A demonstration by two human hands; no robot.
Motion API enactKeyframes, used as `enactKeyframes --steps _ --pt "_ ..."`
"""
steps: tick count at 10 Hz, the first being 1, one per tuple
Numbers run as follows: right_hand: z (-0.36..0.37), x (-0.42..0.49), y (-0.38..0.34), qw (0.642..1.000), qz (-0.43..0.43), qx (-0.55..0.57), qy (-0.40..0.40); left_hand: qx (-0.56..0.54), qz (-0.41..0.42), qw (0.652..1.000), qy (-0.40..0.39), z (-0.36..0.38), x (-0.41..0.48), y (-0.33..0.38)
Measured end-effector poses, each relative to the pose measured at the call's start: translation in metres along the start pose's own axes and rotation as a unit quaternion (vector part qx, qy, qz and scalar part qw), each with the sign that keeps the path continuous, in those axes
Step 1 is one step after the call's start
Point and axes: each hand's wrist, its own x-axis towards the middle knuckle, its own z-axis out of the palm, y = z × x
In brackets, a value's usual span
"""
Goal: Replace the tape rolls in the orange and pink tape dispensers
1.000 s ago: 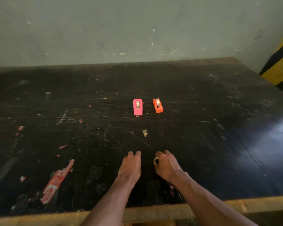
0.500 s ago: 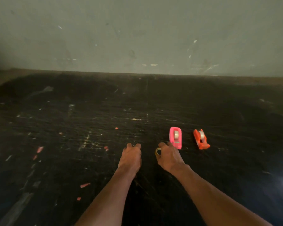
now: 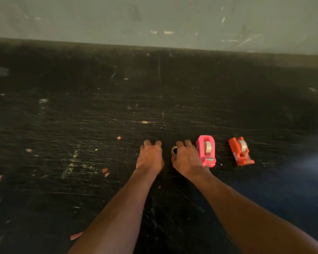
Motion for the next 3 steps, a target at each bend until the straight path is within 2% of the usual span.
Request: enactKeyframes --steps 1,3 --pt "-0.003 -0.009 -0.002 1.000 0.009 0.007 -0.008 0.014 0.001 1.000 -0.013 -0.004 -0.006 0.000" --pt "-0.016 -0.060 0.005 0.994 0.024 0.105 0.012 0.010 -0.009 1.000 0.009 -0.007 -0.068 0.003"
